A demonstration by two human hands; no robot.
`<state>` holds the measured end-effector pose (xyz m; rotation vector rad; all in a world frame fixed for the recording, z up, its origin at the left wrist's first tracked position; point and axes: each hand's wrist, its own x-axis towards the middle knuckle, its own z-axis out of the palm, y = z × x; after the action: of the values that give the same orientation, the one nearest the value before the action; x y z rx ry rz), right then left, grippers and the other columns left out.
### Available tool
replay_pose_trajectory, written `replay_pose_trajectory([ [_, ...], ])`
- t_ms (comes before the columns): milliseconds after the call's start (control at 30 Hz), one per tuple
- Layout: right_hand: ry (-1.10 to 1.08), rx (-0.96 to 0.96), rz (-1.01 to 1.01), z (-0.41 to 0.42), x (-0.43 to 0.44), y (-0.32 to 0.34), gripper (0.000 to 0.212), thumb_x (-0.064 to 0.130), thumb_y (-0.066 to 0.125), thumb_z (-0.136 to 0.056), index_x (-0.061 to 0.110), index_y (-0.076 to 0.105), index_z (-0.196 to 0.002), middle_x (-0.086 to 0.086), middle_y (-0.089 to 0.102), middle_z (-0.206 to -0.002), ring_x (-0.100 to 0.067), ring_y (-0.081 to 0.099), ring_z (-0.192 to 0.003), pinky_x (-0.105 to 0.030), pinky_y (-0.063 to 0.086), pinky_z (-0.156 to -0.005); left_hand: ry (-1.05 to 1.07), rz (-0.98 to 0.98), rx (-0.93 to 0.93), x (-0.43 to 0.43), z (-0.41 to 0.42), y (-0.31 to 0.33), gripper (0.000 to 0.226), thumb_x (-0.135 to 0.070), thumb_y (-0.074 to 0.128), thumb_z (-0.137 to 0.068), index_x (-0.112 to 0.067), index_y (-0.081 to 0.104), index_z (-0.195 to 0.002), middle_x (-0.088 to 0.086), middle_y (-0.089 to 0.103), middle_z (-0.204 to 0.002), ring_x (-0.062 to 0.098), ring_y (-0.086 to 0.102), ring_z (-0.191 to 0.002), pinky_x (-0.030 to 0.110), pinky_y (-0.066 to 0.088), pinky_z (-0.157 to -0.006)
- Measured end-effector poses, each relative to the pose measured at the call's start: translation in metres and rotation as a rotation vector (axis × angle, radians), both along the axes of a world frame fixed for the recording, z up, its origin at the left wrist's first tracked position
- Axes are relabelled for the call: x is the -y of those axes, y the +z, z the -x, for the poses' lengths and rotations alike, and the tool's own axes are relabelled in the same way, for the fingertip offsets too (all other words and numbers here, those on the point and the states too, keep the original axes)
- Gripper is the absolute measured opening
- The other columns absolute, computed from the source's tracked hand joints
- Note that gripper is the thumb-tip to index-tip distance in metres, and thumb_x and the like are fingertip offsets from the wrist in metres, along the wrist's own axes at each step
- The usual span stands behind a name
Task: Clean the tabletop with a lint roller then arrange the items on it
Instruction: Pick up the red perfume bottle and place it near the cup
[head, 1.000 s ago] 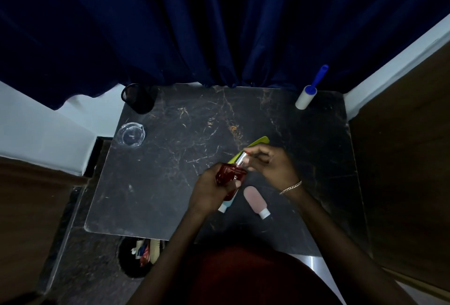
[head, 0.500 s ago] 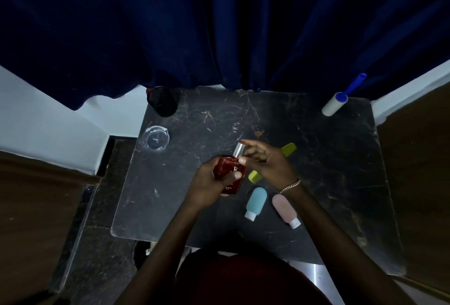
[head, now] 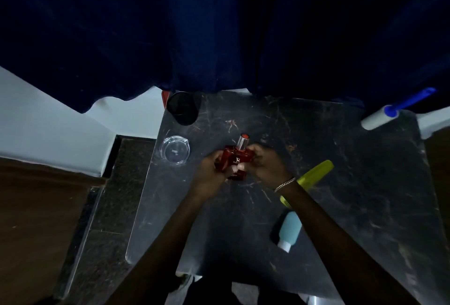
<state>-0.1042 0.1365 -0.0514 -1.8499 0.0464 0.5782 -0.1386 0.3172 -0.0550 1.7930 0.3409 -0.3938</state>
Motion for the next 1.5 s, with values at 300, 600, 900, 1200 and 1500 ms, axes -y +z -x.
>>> replay_pose_trajectory([
  [300,-0.065,0.272,0.144,-0.105,-0.052,-0.072,0.044,0.014,0.082,-0.074,0.017,0.064,-0.114,0.004,0.072,-0.1,-0.01,0.069,-0.09,-0.009,0.05,-0.081,0.162,-0.285,0.219,-0.02,-0.096,-0.075,0.031,-0.03,0.075,-0.092,-0.02,0.071,-0.121,-0.006,0.077,-0.112,0.009,0.071,-0.1,0.027,0.053,-0.09],
  [600,0.019,0.509,0.222,-0.151,-0.07,-0.109,0.038,0.025,0.076,-0.081,0.026,0.06,-0.116,0.009,0.071,-0.11,-0.005,0.067,-0.101,-0.025,0.053,-0.092,0.27,-0.249,0.29,-0.029,-0.136,-0.119,0.029,-0.027,0.067,-0.097,-0.026,0.066,-0.127,-0.01,0.076,-0.113,0.0,0.068,-0.099,0.0,0.043,-0.078],
  [900,-0.012,0.528,0.166,-0.163,-0.071,-0.123,0.042,0.021,0.078,-0.079,0.035,0.059,-0.114,0.012,0.071,-0.11,0.0,0.067,-0.102,-0.019,0.054,-0.09,0.249,-0.253,0.313,-0.03,-0.147,-0.13,0.027,-0.026,0.065,-0.1,-0.028,0.064,-0.126,-0.019,0.069,-0.111,-0.019,0.059,-0.093,-0.005,0.041,-0.073],
  [1200,-0.001,0.519,0.191,-0.161,-0.07,-0.13,0.044,0.022,0.075,-0.082,0.036,0.055,-0.12,0.01,0.069,-0.115,-0.002,0.066,-0.104,-0.03,0.058,-0.091,0.275,-0.235,0.335,-0.031,-0.143,-0.131,0.032,-0.026,0.067,-0.097,-0.024,0.065,-0.128,-0.007,0.075,-0.116,0.002,0.069,-0.1,0.007,0.047,-0.084],
  [1500,-0.079,0.519,0.314,-0.126,-0.052,-0.11,0.069,0.042,0.071,-0.084,0.026,0.041,-0.143,-0.002,0.05,-0.143,-0.011,0.05,-0.127,-0.014,0.039,-0.097,0.226,-0.334,0.398,-0.03,-0.102,-0.106,0.033,-0.03,0.063,-0.099,-0.023,0.061,-0.132,0.001,0.07,-0.124,0.019,0.065,-0.114,0.042,0.053,-0.101],
])
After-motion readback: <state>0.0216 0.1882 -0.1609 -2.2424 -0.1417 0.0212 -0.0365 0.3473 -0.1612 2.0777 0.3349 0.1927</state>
